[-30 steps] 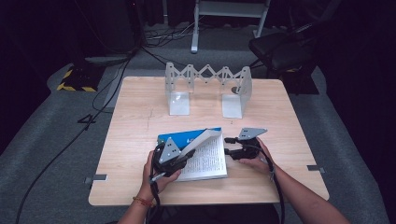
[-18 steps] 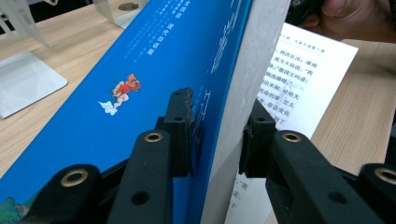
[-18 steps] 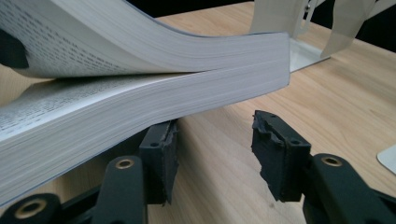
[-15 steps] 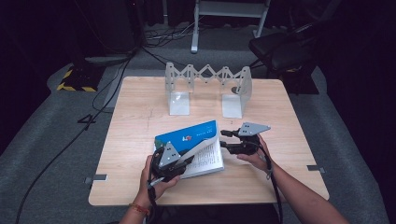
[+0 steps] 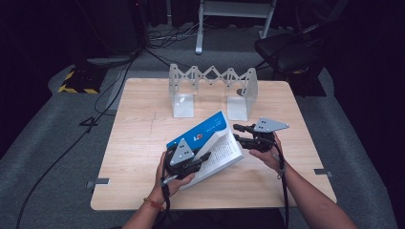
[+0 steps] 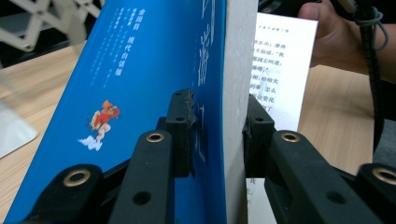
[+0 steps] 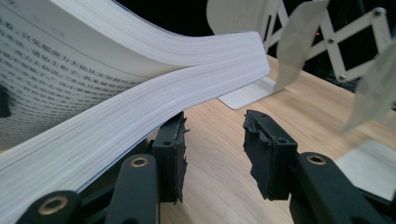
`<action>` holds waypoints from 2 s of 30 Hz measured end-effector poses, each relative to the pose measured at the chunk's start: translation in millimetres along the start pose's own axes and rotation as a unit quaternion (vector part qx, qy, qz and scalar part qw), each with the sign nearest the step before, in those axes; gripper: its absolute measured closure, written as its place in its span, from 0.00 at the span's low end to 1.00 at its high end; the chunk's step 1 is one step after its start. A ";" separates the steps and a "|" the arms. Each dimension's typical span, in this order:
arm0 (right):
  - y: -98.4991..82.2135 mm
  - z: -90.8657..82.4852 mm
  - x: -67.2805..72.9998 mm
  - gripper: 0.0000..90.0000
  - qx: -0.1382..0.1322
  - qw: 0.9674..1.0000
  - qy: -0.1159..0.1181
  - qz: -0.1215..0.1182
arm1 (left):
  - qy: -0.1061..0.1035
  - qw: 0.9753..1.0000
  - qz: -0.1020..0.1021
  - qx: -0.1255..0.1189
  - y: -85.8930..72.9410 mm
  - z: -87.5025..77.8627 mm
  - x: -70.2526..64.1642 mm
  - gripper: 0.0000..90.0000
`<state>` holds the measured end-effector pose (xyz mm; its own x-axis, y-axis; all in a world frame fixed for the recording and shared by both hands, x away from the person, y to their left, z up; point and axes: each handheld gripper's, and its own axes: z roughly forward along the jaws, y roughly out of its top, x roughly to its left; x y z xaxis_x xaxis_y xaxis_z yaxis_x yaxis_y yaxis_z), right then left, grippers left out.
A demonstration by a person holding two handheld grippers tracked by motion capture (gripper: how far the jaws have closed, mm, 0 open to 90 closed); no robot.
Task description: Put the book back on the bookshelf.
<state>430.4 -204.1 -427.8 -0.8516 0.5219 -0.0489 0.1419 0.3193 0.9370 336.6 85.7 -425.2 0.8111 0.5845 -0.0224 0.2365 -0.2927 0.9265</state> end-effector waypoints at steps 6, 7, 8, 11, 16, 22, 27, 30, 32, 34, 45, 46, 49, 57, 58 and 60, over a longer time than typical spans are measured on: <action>-1.9 -13.4 -9.3 0.65 0.002 1.000 -0.011 0.014 | -0.005 1.000 0.016 0.001 9.2 9.8 -5.9 0.79; -1.6 -14.2 -8.6 0.65 0.001 1.000 -0.008 0.013 | -0.011 1.000 0.009 -0.003 7.4 6.0 -4.8 0.79; -1.0 -14.6 -7.4 0.65 -0.002 1.000 -0.003 0.010 | -0.013 1.000 0.010 -0.004 6.6 2.9 -4.4 0.79; 4.3 -14.6 -1.5 0.65 -0.012 1.000 0.014 0.005 | -0.017 1.000 -0.002 -0.013 1.4 -9.6 -2.6 0.79; 17.5 -10.2 9.4 0.64 -0.025 0.999 0.026 -0.004 | -0.013 0.999 -0.017 -0.032 -8.0 -25.8 -1.5 0.77; 34.2 -4.7 21.3 0.64 -0.037 0.998 0.053 -0.012 | -0.002 0.999 -0.013 -0.030 -14.6 -46.0 -2.4 0.75; 44.0 3.1 27.0 0.62 -0.043 0.995 0.092 -0.004 | 0.039 0.999 -0.005 -0.033 -26.4 -55.4 -15.8 0.67; 46.1 10.1 33.1 0.59 -0.035 0.994 0.107 -0.010 | 0.041 0.999 -0.011 -0.028 -30.0 -60.6 -14.3 0.65; 47.0 13.8 36.2 0.58 -0.034 0.992 0.121 -0.008 | 0.036 0.999 -0.017 -0.026 -32.2 -62.6 -11.5 0.63; 47.7 17.0 38.6 0.55 -0.032 0.991 0.130 -0.009 | 0.032 0.999 -0.019 -0.021 -34.3 -61.8 -10.0 0.60; 46.6 29.5 38.3 0.53 -0.013 0.988 0.152 0.007 | -0.003 1.000 -0.017 0.015 -36.0 -57.9 -0.4 0.58; 46.8 28.8 38.4 0.54 -0.012 0.989 0.151 0.002 | -0.009 1.000 -0.021 0.010 -36.7 -57.3 1.3 0.59; 49.0 23.6 39.1 0.57 -0.004 0.992 0.125 -0.034 | -0.026 0.999 -0.024 0.007 -34.8 -50.9 5.4 0.61; 36.9 10.3 24.6 0.63 0.005 0.996 0.087 -0.038 | -0.066 0.998 -0.019 0.000 -22.8 -23.5 10.4 0.61; 36.9 10.3 24.6 0.63 0.005 0.996 0.087 -0.038 | -0.066 0.998 -0.019 0.000 -22.8 -23.5 10.4 0.61; 30.8 -1.0 15.4 0.65 0.009 0.997 0.069 -0.035 | -0.076 0.997 -0.019 -0.005 -17.9 -13.6 9.8 0.61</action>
<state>421.2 -187.0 -399.4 -0.9212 0.3836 -0.0644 0.0876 0.3659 0.9265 333.0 107.0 -436.9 0.8741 0.4724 -0.1130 0.2629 -0.2645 0.9279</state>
